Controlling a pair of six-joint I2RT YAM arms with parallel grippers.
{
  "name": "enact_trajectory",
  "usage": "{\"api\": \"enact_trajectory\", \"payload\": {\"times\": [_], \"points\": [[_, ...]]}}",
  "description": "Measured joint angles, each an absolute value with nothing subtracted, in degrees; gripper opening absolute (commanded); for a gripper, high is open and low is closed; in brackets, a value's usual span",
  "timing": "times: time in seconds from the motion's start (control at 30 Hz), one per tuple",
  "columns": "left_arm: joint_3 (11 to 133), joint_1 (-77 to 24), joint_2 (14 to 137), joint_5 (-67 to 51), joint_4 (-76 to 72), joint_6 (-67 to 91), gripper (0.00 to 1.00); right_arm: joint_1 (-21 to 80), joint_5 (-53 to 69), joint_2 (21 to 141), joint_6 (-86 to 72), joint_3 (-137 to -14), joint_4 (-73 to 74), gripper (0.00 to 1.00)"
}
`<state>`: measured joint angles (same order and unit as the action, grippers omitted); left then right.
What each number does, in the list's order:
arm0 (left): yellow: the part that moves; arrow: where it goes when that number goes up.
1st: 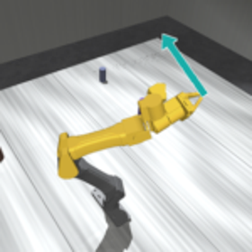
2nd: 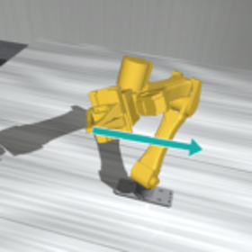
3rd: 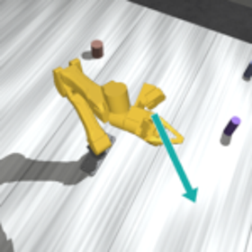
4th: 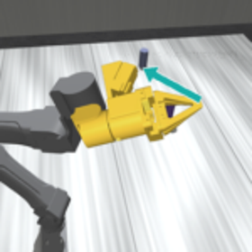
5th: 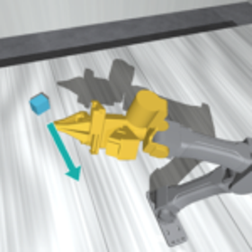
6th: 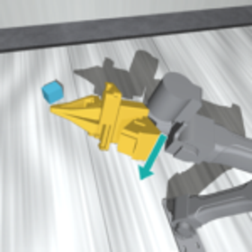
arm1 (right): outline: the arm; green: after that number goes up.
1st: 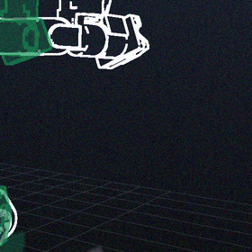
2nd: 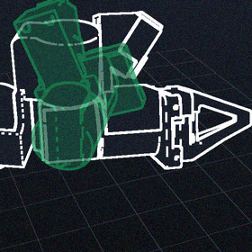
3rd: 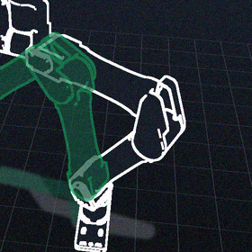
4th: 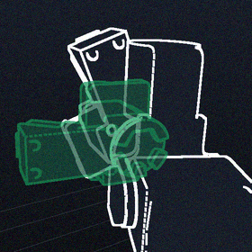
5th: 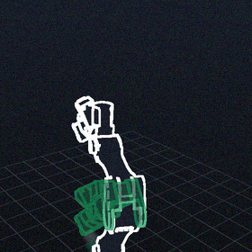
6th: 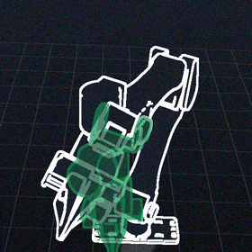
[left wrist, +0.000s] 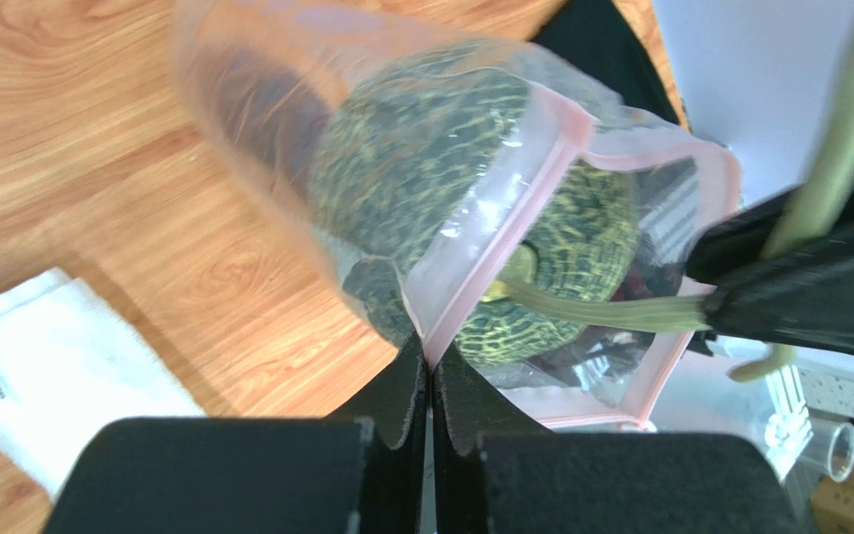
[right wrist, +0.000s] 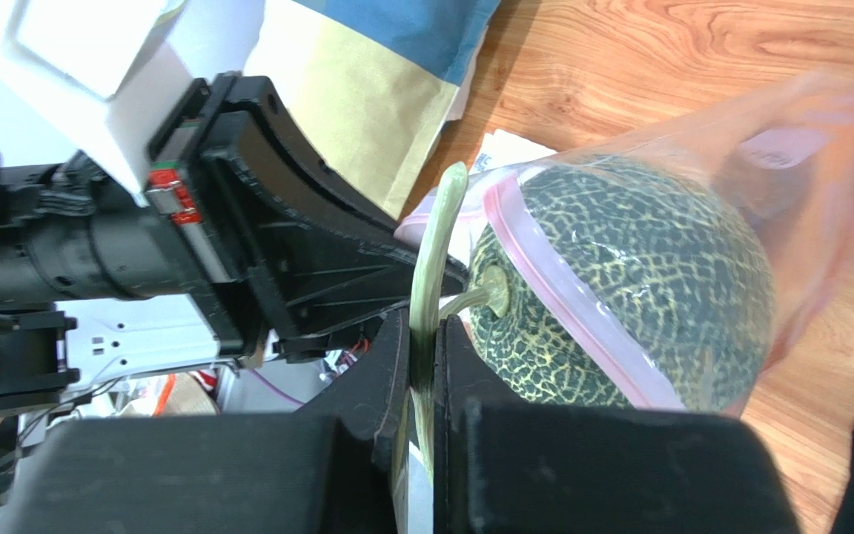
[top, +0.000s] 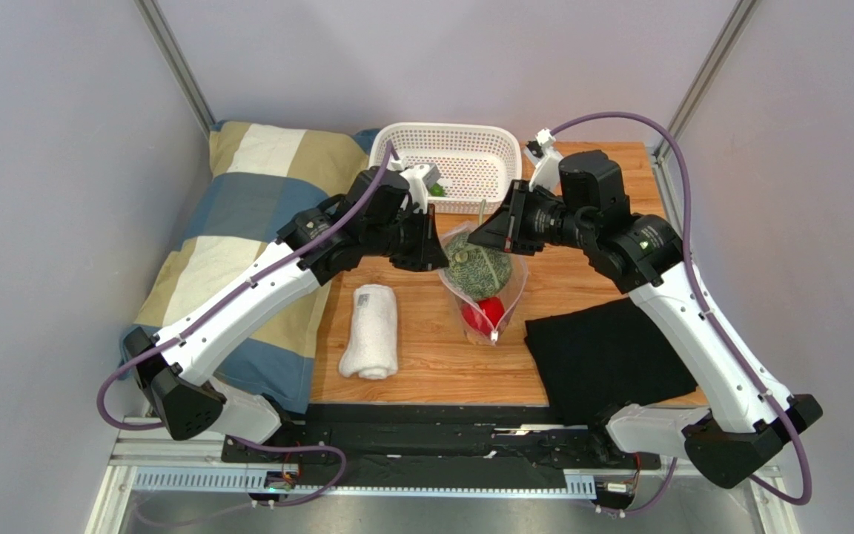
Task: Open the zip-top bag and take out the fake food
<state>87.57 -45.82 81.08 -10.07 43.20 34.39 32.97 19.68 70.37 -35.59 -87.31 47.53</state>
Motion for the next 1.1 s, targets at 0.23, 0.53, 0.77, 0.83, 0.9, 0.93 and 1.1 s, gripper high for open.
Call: {"api": "enact_trajectory", "payload": {"times": [0.23, 0.53, 0.77, 0.83, 0.9, 0.93, 1.1], "points": [[86.17, -45.32, 81.01, -6.31, 44.71, 34.59, 0.00, 32.40, 22.41, 69.78, -39.16, -87.57, 47.16, 0.00], [84.97, -45.28, 80.82, -5.67, 43.86, 34.57, 0.00, 29.63, 32.73, 66.67, -49.32, -83.88, 37.82, 0.00], [84.29, -45.25, 79.85, -5.48, 43.92, 34.65, 0.00, 26.39, 35.48, 70.94, -52.49, -93.47, 33.19, 0.00], [84.29, -45.25, 79.81, -5.52, 43.94, 34.68, 0.00, 24.36, 34.37, 72.66, -52.10, -96.68, 32.64, 0.00], [84.29, -45.25, 79.81, -5.45, 43.92, 34.87, 0.00, 22.94, 32.56, 74.59, -51.31, -99.53, 30.96, 0.00], [84.27, -45.23, 79.79, -5.50, 43.92, 34.81, 0.00, 22.22, 31.31, 75.75, -50.83, -100.62, 29.95, 0.00], [83.57, -45.25, 79.15, -5.96, 44.01, 34.59, 0.00, 19.40, 27.49, 85.49, -47.92, -105.62, 24.80, 0.00]]}}
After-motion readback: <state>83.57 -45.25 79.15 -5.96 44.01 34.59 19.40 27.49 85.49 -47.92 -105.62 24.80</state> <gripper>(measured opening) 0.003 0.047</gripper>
